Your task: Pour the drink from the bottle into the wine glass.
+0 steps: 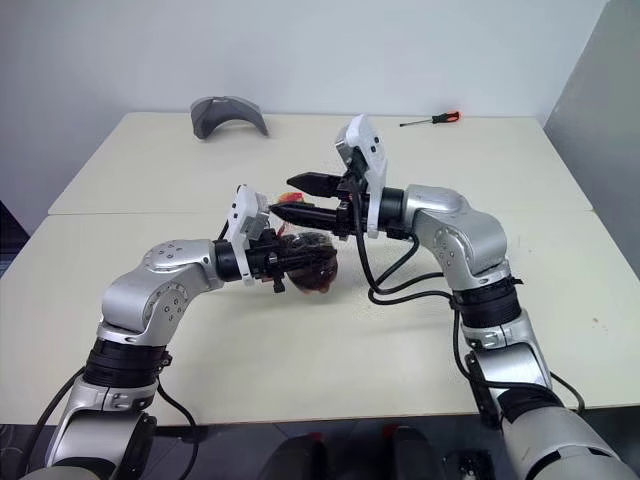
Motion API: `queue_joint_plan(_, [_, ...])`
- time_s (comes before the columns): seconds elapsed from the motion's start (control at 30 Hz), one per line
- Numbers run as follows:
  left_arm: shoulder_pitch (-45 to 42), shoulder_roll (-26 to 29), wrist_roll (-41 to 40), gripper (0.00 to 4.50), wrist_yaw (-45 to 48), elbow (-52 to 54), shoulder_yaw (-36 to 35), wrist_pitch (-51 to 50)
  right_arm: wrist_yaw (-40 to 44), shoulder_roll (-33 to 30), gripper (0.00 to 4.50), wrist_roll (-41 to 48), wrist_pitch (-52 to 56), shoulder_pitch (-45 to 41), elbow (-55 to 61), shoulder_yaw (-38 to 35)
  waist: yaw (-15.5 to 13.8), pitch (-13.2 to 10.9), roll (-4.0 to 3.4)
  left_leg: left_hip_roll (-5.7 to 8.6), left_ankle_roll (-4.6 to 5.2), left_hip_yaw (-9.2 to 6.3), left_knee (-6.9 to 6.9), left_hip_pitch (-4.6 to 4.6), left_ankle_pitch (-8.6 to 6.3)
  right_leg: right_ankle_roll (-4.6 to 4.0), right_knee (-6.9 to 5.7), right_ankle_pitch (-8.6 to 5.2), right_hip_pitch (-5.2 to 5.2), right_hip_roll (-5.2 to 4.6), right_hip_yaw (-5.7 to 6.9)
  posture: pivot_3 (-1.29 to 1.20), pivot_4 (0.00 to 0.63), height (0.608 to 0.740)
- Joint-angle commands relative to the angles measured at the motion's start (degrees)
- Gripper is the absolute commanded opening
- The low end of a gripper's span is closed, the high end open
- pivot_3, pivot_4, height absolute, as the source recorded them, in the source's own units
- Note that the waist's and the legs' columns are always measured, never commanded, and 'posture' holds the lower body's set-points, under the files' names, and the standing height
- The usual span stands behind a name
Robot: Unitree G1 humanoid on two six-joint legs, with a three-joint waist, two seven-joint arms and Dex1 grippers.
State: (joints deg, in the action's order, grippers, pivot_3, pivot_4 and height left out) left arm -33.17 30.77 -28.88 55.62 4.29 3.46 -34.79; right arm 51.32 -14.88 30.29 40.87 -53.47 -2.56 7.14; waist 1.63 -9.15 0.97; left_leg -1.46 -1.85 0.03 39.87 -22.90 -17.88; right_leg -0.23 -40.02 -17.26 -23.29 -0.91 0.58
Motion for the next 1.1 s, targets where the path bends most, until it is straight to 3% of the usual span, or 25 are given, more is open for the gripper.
queue_joint_plan(0.03, [-0.8,0.4,-0.9,1.14,0.3,2.9,-1.4,0.8,0.9,-0.1,1.81,0.1,-0.9,-1.9,0.2,-0.4,0.0,0.0,-0.01,-0.01,0.0,0.0,0.0,0.0,0.0,0.0,0.0,0.0,-0.01,0.0,0.0,0.0,0.15,0.74])
queue_joint_plan(0.1, [-0.9,0.3,-0.9,1.14,0.2,2.8,-1.3,0.8,1.2,-0.1,1.23,0.1,-1.1,-2.1,-0.1,-0.5,0.0,0.0,-0.01,-0.01,0.0,0.0,-0.01,0.0,0.0,0.0,0.0,0.0,-0.01,0.01,0.0,0.0,0.15,0.74])
queue_joint_plan(0.3, [0.1,0.3,-1.5,1.14,0.1,4.8,-1.2,0.1,3.0,-0.5,1.22,0.4,-1.4,-1.9,0.5,0.1,0.0,0.0,-0.01,-0.01,0.0,0.0,0.0,0.0,0.0,0.0,0.0,0.0,-0.01,0.0,0.0,0.0,0.15,0.74])
queue_joint_plan(0.5, [2.1,5.3,-8.2,1.14,3.4,16.8,-1.8,-7.4,20.2,-3.4,1.22,5.7,-0.1,-3.2,1.3,3.6,0.0,-0.1,-0.02,-0.01,0.14,-0.01,-0.01,-0.02,-0.08,0.0,0.02,0.0,-0.01,0.0,0.0,0.0,0.15,0.74])
queue_joint_plan(0.67, [2.7,9.7,-16.1,1.14,3.6,25.9,-3.6,-14.0,29.7,-4.1,1.22,6.8,0.8,-6.3,-1.3,6.2,0.1,-0.1,-0.03,-0.03,0.21,-0.06,-0.01,0.04,-0.12,0.0,-0.01,0.0,0.02,0.02,0.02,0.0,0.15,0.74])
queue_joint_plan(0.83, [2.7,11.5,-21.5,1.14,1.2,30.0,-6.0,-17.9,33.1,-2.7,1.22,8.4,2.2,-8.2,-2.0,6.3,0.0,-0.1,-0.03,-0.03,0.2,-0.07,0.0,0.02,-0.11,0.0,0.01,0.0,0.02,0.02,0.02,0.0,0.15,0.74])
queue_joint_plan(0.97, [1.4,11.0,-20.4,1.14,-0.8,28.2,-6.0,-17.3,32.5,-1.9,1.22,7.5,0.9,-8.4,-3.5,6.1,0.0,-0.1,-0.03,-0.02,0.19,-0.07,0.01,0.03,-0.11,0.0,0.01,0.0,0.03,0.02,0.02,0.0,0.15,0.74])
queue_joint_plan(1.1, [1.9,11.1,-20.3,1.14,-0.9,28.0,-5.9,-17.0,31.3,-2.7,2.64,7.6,1.8,-8.3,-4.5,4.9,0.0,-0.1,-0.05,-0.03,0.19,-0.07,0.01,0.02,-0.1,0.0,0.01,0.0,0.03,0.02,0.03,0.0,0.15,0.74])
